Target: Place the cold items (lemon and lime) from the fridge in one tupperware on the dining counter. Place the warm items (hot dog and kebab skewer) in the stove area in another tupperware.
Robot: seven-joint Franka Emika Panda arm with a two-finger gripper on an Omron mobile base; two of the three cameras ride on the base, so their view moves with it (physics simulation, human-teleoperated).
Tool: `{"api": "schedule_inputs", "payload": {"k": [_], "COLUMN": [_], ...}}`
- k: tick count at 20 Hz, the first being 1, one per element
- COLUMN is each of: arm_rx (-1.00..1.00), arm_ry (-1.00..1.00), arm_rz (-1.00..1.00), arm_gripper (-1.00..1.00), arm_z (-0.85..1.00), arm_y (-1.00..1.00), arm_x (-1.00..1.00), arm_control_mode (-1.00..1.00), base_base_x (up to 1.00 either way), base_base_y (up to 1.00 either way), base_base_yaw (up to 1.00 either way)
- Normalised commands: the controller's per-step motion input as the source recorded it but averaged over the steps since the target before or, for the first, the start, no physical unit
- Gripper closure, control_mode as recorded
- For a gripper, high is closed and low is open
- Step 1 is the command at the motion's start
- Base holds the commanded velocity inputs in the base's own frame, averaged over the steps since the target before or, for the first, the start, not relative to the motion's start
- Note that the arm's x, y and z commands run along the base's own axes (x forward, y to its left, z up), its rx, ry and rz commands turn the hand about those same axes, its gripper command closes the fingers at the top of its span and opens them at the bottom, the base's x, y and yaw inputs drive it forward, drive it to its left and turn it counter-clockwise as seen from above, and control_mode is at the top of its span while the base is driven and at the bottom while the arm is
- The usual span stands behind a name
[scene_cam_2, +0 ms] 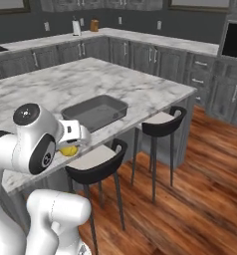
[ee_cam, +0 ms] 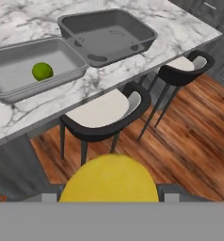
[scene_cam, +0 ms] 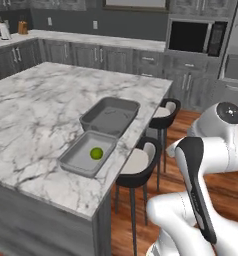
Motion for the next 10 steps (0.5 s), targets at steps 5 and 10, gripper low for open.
{"api": "schedule_inputs", "payload": {"k": [5, 10], "arm_rx": [0.0, 0.0], "arm_ry": [0.0, 0.0], "arm_rz": [0.0, 0.0], "arm_gripper": [1.0, 1.0], "arm_z": [0.0, 0.0], "arm_y": [0.0, 0.0], "arm_x": [0.0, 0.0], "arm_control_mode": [1.0, 1.0], "base_base_x": [0.57, 0.45], "base_base_y": [0.03, 0.0], "base_base_yaw": [0.26, 0.25]}}
